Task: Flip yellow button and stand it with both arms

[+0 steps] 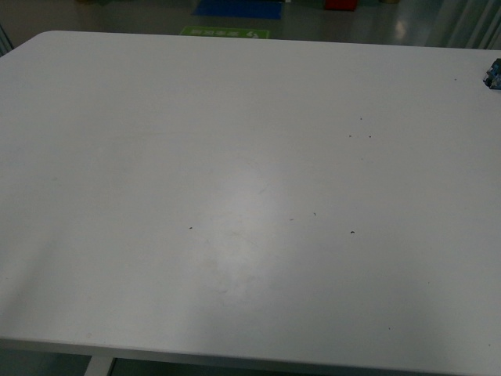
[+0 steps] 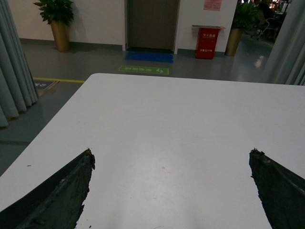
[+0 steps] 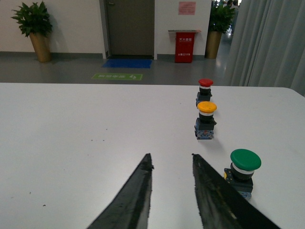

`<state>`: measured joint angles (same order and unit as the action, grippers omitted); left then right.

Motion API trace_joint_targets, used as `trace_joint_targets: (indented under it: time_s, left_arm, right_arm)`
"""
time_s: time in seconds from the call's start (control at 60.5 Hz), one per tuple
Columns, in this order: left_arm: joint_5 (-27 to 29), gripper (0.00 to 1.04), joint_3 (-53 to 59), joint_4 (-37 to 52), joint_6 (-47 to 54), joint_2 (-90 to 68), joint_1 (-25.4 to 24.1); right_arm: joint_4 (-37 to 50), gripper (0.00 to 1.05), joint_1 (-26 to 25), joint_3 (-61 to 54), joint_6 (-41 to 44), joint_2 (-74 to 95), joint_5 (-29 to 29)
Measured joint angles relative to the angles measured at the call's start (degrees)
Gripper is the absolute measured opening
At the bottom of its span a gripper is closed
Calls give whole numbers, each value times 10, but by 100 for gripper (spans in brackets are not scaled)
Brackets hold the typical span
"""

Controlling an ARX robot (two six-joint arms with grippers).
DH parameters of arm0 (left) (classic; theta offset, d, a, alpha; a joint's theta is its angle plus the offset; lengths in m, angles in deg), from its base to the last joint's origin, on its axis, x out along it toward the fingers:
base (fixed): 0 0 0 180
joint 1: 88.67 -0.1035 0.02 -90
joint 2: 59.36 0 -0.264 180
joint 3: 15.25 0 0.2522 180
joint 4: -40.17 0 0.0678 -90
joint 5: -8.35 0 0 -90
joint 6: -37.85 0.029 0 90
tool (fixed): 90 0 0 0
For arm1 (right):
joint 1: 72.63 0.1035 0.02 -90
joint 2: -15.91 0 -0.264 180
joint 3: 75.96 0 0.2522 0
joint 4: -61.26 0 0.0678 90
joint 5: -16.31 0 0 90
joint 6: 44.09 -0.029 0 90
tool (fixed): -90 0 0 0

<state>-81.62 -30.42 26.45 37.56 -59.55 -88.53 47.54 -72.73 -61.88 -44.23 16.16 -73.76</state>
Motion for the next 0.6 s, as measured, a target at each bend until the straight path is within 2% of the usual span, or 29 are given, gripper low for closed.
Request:
trace_joint_targets:
  time_s: [0.198, 0.38, 0.595]
  left_arm:
    - [0, 98, 0, 0, 0, 0, 0]
    - [0, 98, 0, 0, 0, 0, 0]
    - [0, 98, 0, 0, 0, 0, 0]
  right_arm:
    - [0, 65, 0, 0, 0, 0, 0]
    - [0, 99, 0, 0, 0, 0, 0]
    - [0, 97, 0, 0, 0, 0, 0]
